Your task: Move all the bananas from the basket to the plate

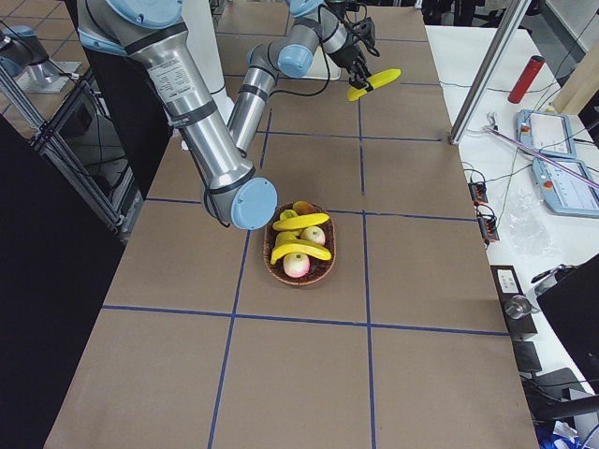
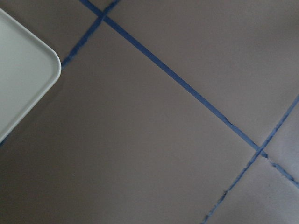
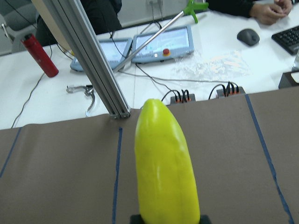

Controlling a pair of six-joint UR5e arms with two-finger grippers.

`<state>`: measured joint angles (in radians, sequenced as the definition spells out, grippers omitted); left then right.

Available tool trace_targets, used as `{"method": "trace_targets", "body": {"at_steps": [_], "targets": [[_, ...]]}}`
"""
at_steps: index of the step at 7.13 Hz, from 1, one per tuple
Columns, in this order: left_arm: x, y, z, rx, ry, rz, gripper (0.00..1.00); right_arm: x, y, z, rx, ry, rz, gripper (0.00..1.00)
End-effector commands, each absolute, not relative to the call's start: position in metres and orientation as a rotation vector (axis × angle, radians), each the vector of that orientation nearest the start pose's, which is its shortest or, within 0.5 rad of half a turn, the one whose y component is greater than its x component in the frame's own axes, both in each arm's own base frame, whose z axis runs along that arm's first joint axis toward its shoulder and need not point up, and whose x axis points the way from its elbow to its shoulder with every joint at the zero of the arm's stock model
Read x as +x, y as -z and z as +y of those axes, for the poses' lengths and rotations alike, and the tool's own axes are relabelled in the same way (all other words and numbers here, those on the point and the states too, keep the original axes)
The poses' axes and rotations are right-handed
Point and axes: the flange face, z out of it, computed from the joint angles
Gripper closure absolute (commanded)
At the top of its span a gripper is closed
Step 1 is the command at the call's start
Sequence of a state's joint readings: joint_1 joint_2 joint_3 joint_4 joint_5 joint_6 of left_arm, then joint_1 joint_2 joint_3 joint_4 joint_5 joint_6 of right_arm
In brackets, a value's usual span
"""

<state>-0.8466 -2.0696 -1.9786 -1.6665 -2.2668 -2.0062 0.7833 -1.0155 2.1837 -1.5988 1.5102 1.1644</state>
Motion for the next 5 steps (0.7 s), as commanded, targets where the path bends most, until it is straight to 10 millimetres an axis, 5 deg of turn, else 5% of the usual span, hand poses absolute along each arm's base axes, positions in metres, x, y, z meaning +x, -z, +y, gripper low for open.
{"method": "trace_targets", "body": {"at_steps": [1,5], "targets": [[0.335,-0.153,-0.476,-0.599,0.982,1.183,0.00,-0.299,-0.096,-0.437,0.855,-0.468,-0.880,1.00],[0.378,-0.105,-0.493,-0.741,1.208,1.268,0.00,-0.358,-0.069,-0.394,0.906,-0.503,-0.928,1.00]]}}
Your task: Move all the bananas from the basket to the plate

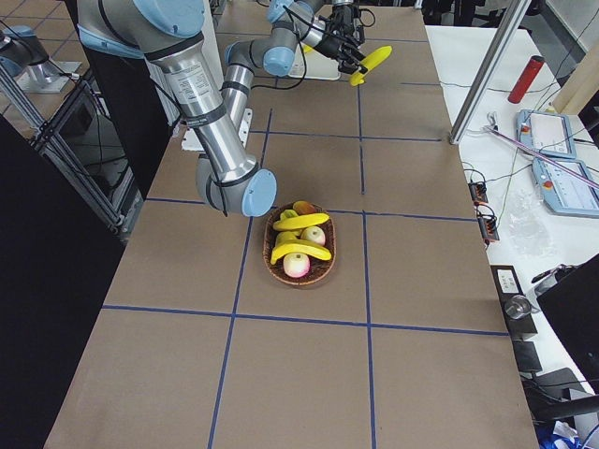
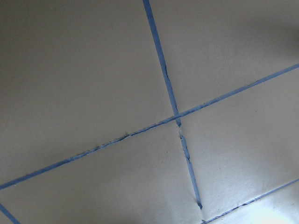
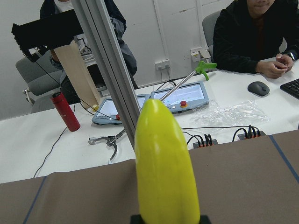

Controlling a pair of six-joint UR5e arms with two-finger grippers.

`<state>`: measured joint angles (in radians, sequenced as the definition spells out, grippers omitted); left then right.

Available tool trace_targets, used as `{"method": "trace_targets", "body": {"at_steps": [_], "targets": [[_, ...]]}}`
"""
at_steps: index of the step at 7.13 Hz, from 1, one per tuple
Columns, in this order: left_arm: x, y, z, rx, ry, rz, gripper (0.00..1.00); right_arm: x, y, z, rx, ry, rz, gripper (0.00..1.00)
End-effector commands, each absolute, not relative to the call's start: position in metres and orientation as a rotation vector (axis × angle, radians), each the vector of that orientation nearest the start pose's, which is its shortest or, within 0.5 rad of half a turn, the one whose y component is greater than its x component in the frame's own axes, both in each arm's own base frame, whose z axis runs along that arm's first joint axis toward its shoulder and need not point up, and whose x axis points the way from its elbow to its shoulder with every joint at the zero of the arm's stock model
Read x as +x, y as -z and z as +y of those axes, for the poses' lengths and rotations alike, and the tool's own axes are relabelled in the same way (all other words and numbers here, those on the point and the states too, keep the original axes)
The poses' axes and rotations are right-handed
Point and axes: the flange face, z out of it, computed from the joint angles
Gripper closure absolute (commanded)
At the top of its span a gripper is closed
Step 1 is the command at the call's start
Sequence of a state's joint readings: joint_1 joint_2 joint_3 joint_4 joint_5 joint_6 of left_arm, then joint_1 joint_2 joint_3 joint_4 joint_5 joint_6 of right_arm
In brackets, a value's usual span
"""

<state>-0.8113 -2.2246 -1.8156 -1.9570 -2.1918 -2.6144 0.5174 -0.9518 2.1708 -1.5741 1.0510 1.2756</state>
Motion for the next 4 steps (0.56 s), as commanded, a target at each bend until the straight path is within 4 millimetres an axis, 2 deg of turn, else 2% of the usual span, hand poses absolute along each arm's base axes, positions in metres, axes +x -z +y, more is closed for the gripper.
{"method": "trace_targets", "body": {"at_steps": [1,2,3,4], "targets": [[0.383,-0.100,-0.498,-0.817,1.271,1.276,0.00,-0.364,-0.062,-0.389,0.916,-0.515,-0.938,1.00],[0.387,-0.098,-0.505,-0.880,1.352,1.303,0.00,-0.367,-0.061,-0.384,0.930,-0.522,-0.935,1.00],[0.394,-0.095,-0.502,-0.923,1.398,1.320,0.00,-0.367,-0.060,-0.384,0.930,-0.523,-0.937,1.00],[0.397,-0.083,-0.497,-0.961,1.407,1.327,0.00,-0.367,-0.060,-0.384,0.931,-0.524,-0.936,1.00]]}}
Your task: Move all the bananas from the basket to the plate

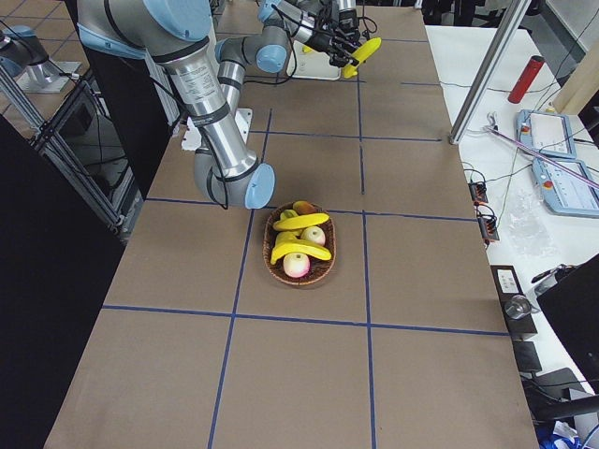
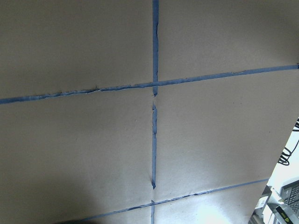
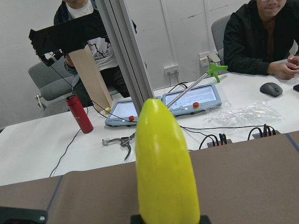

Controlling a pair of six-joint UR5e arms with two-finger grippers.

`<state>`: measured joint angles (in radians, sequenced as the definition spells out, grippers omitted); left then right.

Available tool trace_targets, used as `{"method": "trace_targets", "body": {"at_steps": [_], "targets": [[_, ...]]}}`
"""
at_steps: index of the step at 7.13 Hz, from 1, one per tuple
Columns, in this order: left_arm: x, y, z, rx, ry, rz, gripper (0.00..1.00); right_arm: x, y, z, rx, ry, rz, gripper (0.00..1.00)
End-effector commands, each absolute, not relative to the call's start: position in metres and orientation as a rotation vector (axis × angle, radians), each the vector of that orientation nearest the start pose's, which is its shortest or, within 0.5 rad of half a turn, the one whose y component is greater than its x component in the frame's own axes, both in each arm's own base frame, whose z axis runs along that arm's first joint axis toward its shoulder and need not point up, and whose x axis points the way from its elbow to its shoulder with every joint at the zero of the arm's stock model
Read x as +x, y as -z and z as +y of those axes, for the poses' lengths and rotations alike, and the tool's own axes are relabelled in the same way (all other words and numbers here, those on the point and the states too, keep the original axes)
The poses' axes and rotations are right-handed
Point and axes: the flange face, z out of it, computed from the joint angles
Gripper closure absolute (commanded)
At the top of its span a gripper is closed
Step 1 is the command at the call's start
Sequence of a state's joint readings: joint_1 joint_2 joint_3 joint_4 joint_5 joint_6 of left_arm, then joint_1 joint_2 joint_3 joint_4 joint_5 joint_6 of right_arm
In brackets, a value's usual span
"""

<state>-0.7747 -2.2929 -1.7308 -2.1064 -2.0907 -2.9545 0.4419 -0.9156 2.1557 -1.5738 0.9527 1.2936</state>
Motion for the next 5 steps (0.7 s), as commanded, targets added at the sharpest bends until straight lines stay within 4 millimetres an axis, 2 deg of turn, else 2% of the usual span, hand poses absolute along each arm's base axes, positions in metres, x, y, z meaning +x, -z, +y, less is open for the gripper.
{"method": "trace_targets", "body": {"at_steps": [1,5], "targets": [[0.402,-0.068,-0.491,-1.001,1.408,1.328,0.00,-0.368,-0.060,-0.384,0.931,-0.524,-0.936,1.00],[0.436,-0.035,-0.459,-1.030,1.375,1.365,0.00,-0.368,-0.055,-0.384,0.933,-0.526,-0.944,1.00]]}}
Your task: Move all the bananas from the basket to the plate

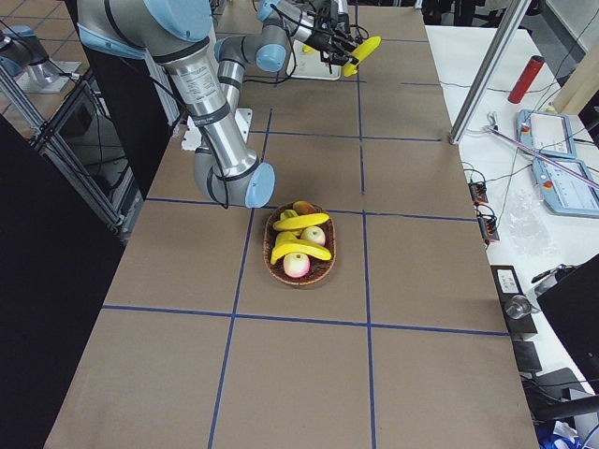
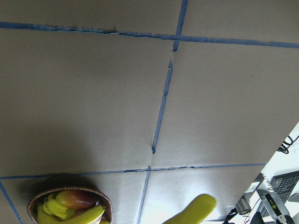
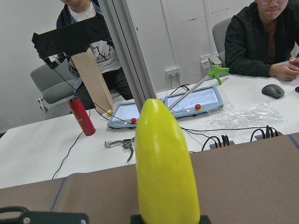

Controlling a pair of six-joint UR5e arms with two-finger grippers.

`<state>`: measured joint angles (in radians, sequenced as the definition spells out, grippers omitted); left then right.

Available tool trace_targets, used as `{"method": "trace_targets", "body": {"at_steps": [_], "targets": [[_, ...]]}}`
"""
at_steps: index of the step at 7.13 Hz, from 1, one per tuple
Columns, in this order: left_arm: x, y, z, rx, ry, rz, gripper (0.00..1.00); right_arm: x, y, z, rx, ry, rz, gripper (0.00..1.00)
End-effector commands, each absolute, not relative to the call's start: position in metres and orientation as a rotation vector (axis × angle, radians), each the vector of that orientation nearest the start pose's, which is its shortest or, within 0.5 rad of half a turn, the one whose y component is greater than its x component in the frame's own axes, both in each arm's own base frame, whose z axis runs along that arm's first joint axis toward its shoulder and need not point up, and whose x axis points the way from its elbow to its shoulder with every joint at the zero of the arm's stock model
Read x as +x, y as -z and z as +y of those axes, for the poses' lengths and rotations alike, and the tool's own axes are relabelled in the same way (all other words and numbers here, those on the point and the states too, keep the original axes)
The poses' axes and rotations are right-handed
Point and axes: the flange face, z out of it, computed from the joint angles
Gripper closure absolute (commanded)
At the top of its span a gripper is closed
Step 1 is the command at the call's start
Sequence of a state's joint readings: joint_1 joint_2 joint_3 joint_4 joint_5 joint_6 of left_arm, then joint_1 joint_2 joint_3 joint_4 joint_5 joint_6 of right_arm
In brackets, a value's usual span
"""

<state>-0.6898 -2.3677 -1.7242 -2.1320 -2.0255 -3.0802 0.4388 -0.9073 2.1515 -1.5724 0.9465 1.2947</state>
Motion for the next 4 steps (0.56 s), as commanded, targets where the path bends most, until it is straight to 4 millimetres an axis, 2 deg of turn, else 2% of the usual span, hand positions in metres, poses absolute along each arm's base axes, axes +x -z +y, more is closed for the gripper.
{"method": "trace_targets", "body": {"at_steps": [1,2,3,4], "targets": [[0.4362,-0.0328,-0.4574,-1.032,1.370,1.369,0.00,-0.3683,-0.0554,-0.3844,0.933,-0.526,-0.944,1.00],[0.4355,-0.0328,-0.4581,-1.031,1.371,1.370,0.00,-0.3683,-0.0554,-0.3844,0.933,-0.526,-0.944,1.00],[0.4349,-0.0338,-0.4589,-1.030,1.373,1.370,0.10,-0.3683,-0.0554,-0.3844,0.933,-0.526,-0.944,1.00],[0.4340,-0.0358,-0.4605,-1.028,1.380,1.367,0.57,-0.3677,-0.0551,-0.3841,0.933,-0.527,-0.945,1.00]]}}
